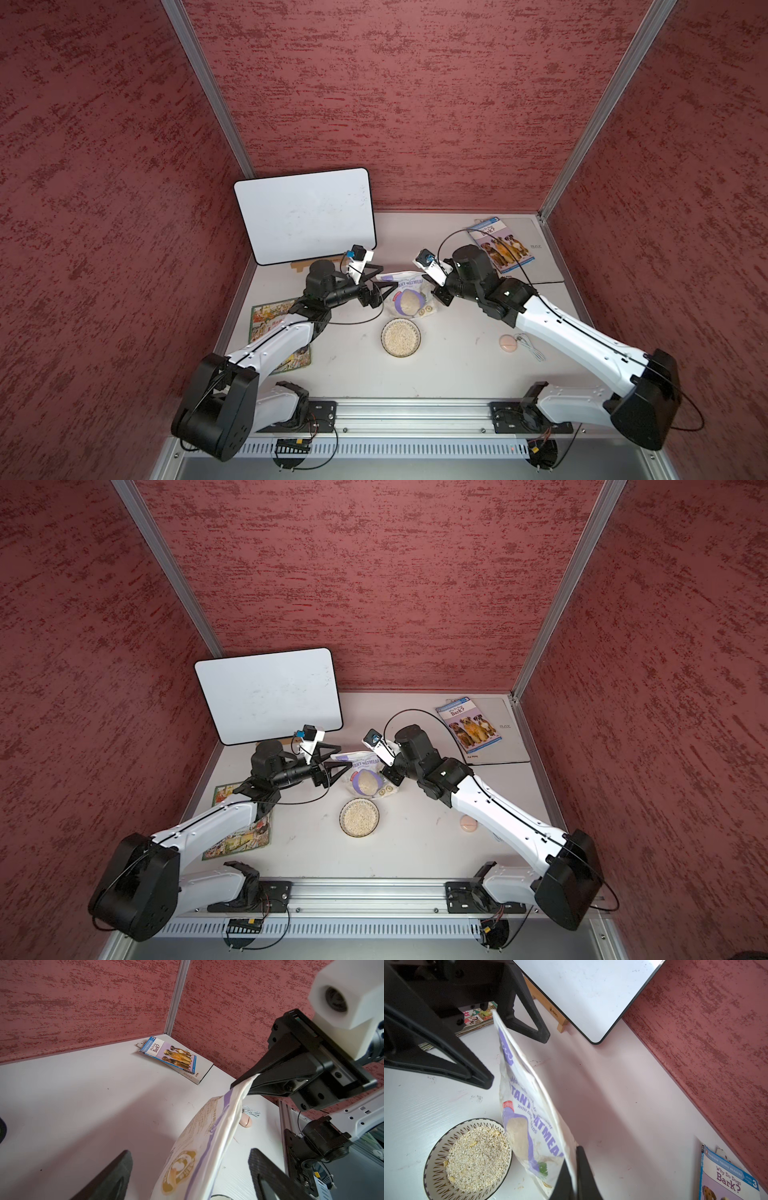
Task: Pour the oats into the breakfast bowl
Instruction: Close the oats bag at the center of the board.
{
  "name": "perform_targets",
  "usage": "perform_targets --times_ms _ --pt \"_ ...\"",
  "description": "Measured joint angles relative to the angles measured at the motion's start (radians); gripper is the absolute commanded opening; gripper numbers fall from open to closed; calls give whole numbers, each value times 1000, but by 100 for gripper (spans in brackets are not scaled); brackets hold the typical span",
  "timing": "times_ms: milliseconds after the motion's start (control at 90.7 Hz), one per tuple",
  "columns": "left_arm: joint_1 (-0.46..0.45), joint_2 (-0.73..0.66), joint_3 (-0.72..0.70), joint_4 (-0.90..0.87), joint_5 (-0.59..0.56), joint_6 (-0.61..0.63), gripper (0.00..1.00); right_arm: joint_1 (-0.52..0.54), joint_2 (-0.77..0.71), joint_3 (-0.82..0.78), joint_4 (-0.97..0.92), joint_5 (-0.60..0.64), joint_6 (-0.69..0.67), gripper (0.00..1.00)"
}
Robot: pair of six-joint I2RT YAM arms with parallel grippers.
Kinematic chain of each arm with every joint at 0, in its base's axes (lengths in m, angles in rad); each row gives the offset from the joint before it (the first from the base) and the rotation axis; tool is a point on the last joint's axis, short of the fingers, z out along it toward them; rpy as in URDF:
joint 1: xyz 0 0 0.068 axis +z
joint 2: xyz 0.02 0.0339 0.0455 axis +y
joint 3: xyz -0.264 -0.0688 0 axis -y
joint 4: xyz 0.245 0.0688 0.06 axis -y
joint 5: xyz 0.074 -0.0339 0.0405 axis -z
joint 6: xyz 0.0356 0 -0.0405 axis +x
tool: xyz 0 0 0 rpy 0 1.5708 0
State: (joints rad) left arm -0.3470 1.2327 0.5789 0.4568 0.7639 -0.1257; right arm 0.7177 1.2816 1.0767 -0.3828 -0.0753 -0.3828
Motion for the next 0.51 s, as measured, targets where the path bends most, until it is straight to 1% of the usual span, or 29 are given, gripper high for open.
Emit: perform_targets --times_ms 77,220,320,353,397,430,507 --pt "0 1 1 -3 27 9 81 0 2 -2 5 -3 0 0" --pt "0 21 3 -8 68 27 63 -2 25 -3 20 1 9 0" --pt "0 39 5 -14 74 34 54 -2 45 -3 22 4 21 0" --pt "0 46 8 -15 76 34 48 -2 49 -5 24 6 27 0" --pt "0 54 10 -16 75 30 38 -2 53 -8 25 8 33 0" --pt "0 59 11 -16 73 27 33 -2 54 -10 27 11 37 0" --pt "5 64 12 -18 67 30 30 -3 54 -14 27 24 47 0"
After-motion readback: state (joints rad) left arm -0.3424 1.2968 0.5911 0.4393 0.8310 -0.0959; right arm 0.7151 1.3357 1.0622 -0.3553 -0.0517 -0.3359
